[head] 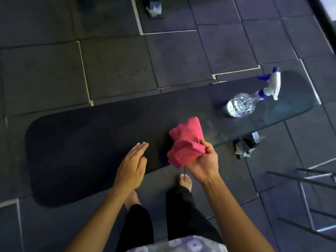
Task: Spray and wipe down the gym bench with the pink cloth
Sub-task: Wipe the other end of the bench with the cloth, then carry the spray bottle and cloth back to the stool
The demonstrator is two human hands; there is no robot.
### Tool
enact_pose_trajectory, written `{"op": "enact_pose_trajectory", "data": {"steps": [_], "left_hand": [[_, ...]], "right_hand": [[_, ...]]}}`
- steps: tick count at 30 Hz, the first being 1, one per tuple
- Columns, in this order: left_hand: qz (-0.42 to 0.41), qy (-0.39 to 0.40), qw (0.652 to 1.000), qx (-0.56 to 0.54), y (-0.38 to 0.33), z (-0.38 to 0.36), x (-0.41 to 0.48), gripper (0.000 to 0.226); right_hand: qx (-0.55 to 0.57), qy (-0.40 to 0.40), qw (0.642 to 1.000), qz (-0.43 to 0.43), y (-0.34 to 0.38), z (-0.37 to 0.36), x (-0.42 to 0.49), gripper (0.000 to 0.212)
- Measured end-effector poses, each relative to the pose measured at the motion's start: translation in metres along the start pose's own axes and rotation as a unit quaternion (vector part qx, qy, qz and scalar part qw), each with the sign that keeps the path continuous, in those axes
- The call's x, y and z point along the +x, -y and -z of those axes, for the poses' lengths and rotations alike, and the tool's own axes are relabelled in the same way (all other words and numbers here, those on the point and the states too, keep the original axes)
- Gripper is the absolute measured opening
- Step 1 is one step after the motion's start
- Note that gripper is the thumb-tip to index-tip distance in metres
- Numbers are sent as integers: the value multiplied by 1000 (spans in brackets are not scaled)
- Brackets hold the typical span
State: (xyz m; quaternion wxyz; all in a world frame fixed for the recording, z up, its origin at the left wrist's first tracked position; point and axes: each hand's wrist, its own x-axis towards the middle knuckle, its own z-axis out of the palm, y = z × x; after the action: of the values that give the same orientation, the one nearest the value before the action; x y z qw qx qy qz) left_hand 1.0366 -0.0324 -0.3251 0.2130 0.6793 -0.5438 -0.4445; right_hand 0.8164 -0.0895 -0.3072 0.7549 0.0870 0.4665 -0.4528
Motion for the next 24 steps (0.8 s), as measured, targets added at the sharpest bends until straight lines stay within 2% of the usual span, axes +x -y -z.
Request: {"op": "enact_pose_trajectory", "data": {"steps": [2,4,7,10,12,16,19,21,24], "left_hand": [[-10,12,1000,5,-12,-11,8,56],[-20,9,1000,10,-26,-24,18,55],[-18,-9,1000,4,-53,-48,33,48],[-29,-27,999,-19,-96,-77,51,38],[-42,-37,997,-45,-134,-100,69,39],[-90,-52,990,-92,-211,-148,117,47],[-125,-48,987,-86,-254,-180,154,53],[-135,-42,988,-68,-273,-196,173,57],[-136,-64,986,-73,-285,-215,194,46]], "right_hand": [[-4,-2,1000,5,17,16,2,56],[3,-26,1000,10,35,33,2,52],[-22,-18,1000,3,64,52,1,52],[-86,-31,996,9,96,75,-4,31],[-93,-38,995,12,125,92,-9,35],[-115,-55,989,74,196,111,-27,56],[-146,-48,982,111,245,114,-29,52],[-165,-79,974,134,270,112,-25,50],[-188,-87,965,158,296,110,-16,48]]}}
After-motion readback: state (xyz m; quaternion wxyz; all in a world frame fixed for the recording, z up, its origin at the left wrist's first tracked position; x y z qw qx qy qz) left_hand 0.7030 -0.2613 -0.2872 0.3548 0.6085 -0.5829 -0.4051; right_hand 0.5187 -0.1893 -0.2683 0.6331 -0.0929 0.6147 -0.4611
